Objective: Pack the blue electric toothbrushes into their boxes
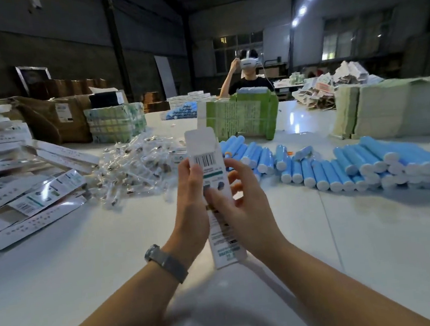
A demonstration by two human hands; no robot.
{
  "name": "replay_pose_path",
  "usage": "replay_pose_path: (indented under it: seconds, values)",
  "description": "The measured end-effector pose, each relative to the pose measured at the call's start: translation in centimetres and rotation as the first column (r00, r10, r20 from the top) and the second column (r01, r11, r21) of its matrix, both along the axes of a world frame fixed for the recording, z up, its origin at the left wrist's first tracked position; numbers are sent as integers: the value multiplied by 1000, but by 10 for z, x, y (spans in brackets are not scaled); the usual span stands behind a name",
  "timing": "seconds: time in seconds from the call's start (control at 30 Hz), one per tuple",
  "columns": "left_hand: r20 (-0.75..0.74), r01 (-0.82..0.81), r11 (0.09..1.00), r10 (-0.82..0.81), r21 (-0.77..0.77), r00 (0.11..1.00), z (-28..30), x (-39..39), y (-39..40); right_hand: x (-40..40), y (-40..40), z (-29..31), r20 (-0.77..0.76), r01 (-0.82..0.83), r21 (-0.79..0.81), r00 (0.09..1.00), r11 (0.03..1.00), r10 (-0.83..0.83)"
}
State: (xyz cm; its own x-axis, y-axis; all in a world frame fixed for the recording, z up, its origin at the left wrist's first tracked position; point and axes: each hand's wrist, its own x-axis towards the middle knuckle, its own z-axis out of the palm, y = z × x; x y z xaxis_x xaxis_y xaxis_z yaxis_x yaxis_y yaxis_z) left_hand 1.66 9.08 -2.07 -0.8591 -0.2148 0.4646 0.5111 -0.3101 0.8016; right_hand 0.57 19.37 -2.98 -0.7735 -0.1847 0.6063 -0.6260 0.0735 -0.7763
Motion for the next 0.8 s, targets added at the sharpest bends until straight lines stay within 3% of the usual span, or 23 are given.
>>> replay_pose_path:
  seconds: [0.1, 0.23, 0.43, 0.57, 0.7, 0.8]
  values:
    - [-123, -116, 983, 99, -143, 987, -3, 4, -4, 2, 1, 0, -45, -4, 48, 999, 999, 6]
    - [-316, -310, 905, 215, -291, 924, -1, 2, -4, 0, 6, 12, 17, -49, -130, 999, 990, 52]
    - [-320, -378, 874, 280, -306, 905, -5, -4, -10, -2, 7, 16, 25, -4, -36, 1000, 999, 4]
    - [-343, -447, 828, 335, -337, 878, -6, -7, -8, -19, 13, 19, 111, 88, -76, 991, 993, -79]
    - [-383, -606, 700, 477, -379, 791, -6, -9, -15, -51, 17, 14, 142, 203, 92, 966, 975, -214]
    - [-373, -685, 625, 575, -373, 728, -5, -11, -23, -86, 18, 10, 156, 318, 309, 913, 896, -377]
